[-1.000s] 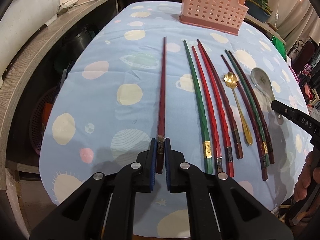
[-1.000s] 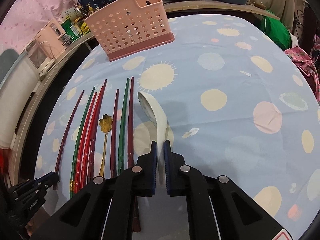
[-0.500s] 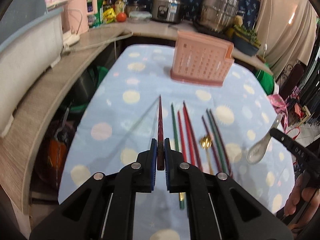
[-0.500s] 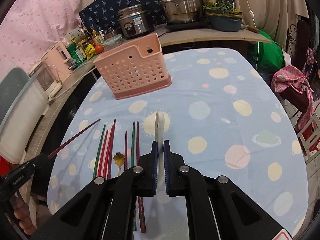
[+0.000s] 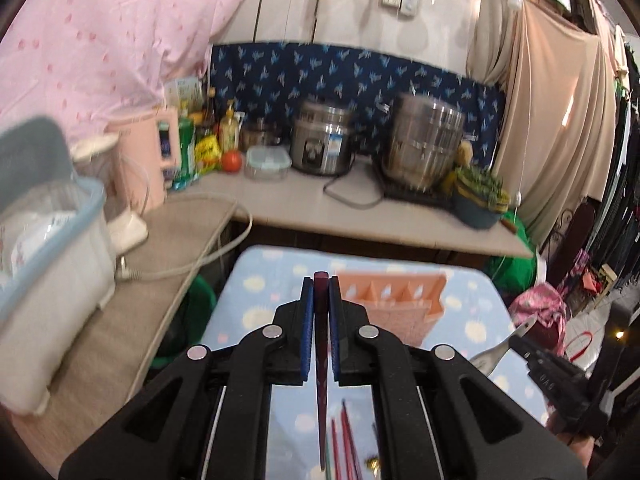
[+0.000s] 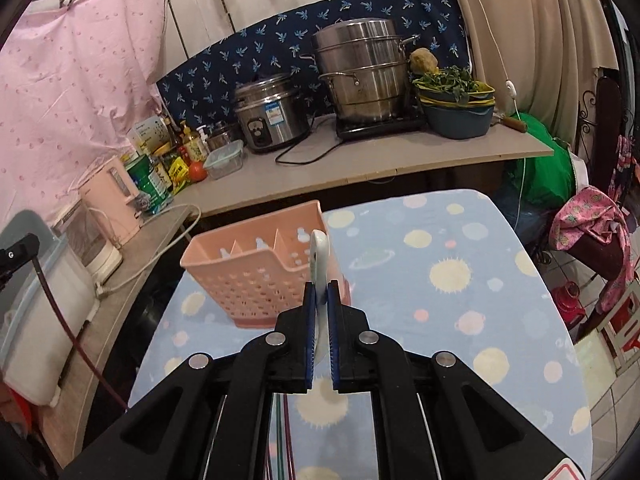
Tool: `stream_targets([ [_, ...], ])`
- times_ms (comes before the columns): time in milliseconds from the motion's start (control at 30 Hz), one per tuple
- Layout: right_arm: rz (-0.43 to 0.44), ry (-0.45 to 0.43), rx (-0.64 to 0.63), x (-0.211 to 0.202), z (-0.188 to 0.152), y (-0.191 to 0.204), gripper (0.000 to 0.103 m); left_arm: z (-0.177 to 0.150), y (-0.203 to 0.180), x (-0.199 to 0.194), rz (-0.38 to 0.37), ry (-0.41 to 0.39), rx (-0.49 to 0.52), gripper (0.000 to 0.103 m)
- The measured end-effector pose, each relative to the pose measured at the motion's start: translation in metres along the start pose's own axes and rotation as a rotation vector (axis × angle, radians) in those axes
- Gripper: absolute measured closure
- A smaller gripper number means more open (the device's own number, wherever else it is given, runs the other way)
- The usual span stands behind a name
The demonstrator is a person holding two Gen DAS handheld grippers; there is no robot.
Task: Organize utensils
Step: 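Lift the chopstick with the left tool while the right tool carries the spoon to the pink basket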
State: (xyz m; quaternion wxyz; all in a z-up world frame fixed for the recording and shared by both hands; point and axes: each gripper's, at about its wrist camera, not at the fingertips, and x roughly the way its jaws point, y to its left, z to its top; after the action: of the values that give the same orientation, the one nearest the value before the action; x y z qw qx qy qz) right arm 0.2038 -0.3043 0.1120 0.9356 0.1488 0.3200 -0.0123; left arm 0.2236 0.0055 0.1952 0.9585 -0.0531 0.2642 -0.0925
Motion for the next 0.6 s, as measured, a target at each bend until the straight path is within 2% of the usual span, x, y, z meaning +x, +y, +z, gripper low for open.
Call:
stream_targets([
  [200, -0.01, -0.056, -0.008, 0.032, 0.042, 0.007, 0.097, 0.061, -0.016, 0.007, -0.022, -0.127, -0.016, 0.096],
  [367, -0.011, -0.053, -0.013, 0.062, 0.059, 0.012, 0.097, 0.091, -0.027, 0.022, -0.031, -0.211, -0.029, 0.096],
  [500, -0.022, -0.032, -0.032, 0.088, 0.061, 0.015, 0.097, 0.095, -0.029, 0.049, -0.03, -0.198, -0.038, 0.096],
  [600, -0.029, -0.008, -0.032, 0.104, 0.059, 0.014, 0.097, 0.086, -0.028, 0.07, -0.026, -0.161, -0.039, 0.096],
])
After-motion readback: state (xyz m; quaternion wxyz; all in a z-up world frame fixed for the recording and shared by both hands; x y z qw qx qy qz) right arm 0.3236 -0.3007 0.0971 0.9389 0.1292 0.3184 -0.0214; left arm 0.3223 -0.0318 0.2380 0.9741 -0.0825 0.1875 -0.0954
